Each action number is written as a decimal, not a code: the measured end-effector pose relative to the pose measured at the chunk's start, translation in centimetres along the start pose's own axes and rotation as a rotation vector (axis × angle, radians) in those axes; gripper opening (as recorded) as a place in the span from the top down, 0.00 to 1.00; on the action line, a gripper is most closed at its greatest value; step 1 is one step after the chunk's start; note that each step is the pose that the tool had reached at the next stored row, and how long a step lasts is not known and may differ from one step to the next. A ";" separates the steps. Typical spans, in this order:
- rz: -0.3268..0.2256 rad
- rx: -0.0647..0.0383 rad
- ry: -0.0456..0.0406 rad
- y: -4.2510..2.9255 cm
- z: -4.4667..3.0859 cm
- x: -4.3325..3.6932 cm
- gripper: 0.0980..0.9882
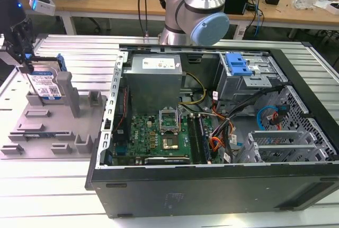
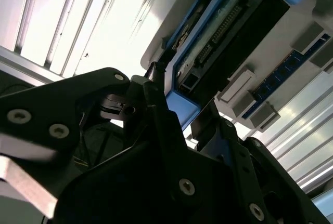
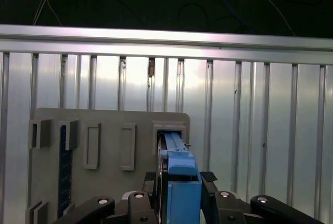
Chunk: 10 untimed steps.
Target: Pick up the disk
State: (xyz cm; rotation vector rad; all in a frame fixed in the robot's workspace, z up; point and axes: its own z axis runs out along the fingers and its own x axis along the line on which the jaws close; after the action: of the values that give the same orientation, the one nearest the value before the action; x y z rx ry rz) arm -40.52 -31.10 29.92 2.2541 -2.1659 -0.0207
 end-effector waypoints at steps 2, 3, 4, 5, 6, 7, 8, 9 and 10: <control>0.000 0.000 0.0000 0.01 -0.01 0.10 0.60; 0.000 0.000 0.0000 0.01 -0.01 0.13 0.60; 0.000 0.000 0.0000 0.01 0.00 0.13 0.60; 0.000 0.000 0.0000 0.01 -0.01 0.13 0.60; 0.000 0.000 0.0000 0.01 0.00 0.14 0.60; 0.000 0.000 0.0000 0.01 0.00 0.14 0.60; 0.000 0.000 0.0001 0.01 0.00 0.14 0.60; 0.000 0.000 0.0001 0.01 0.00 0.14 0.60; 0.000 0.000 0.0000 0.01 0.00 0.14 0.60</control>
State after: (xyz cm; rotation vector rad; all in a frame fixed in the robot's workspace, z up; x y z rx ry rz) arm -40.53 -31.24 29.92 2.2540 -2.1658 -0.0210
